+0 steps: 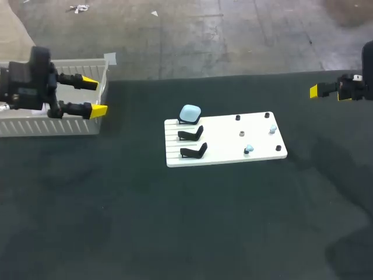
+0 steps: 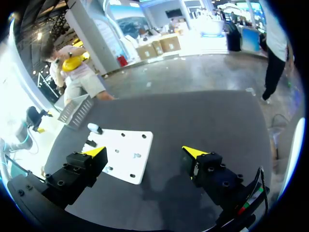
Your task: Pick up each earbud case from the left stands, insert the matching earbuds, close the lid, and place the case in the box.
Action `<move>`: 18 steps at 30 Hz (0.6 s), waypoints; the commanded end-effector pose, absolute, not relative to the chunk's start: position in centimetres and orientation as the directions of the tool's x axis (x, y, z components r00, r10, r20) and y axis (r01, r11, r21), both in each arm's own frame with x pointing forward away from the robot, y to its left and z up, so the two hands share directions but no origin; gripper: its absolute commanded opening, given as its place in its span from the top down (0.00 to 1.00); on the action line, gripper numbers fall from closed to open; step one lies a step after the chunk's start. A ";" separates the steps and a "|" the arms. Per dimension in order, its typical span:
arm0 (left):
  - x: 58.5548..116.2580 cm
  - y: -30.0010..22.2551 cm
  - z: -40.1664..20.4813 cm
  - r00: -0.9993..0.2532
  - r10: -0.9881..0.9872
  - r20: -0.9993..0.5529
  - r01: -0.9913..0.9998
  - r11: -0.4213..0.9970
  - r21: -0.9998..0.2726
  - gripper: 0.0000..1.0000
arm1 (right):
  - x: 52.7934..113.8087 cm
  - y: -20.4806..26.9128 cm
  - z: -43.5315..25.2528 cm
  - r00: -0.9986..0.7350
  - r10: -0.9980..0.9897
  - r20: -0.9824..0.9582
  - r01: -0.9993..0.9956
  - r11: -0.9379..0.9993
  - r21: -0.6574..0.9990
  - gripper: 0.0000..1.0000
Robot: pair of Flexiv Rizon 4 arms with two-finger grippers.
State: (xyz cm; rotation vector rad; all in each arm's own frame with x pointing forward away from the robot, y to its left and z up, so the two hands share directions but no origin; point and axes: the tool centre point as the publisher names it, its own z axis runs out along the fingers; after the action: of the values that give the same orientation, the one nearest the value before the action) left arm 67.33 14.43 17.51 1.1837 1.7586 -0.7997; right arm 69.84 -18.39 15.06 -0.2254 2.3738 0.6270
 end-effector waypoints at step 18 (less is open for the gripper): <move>69.4 5.9 14.3 -0.158 0.435 -0.886 0.952 0.304 -0.020 0.00 | 69.9 -18.4 15.0 -0.765 0.001 -0.644 -0.318 0.869 0.380 0.00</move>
State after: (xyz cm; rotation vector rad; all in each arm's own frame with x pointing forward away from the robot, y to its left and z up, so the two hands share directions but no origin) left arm 67.94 7.30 14.82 1.2306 1.7178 -0.7887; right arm 69.85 -18.39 15.06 -0.2253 2.3739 0.6269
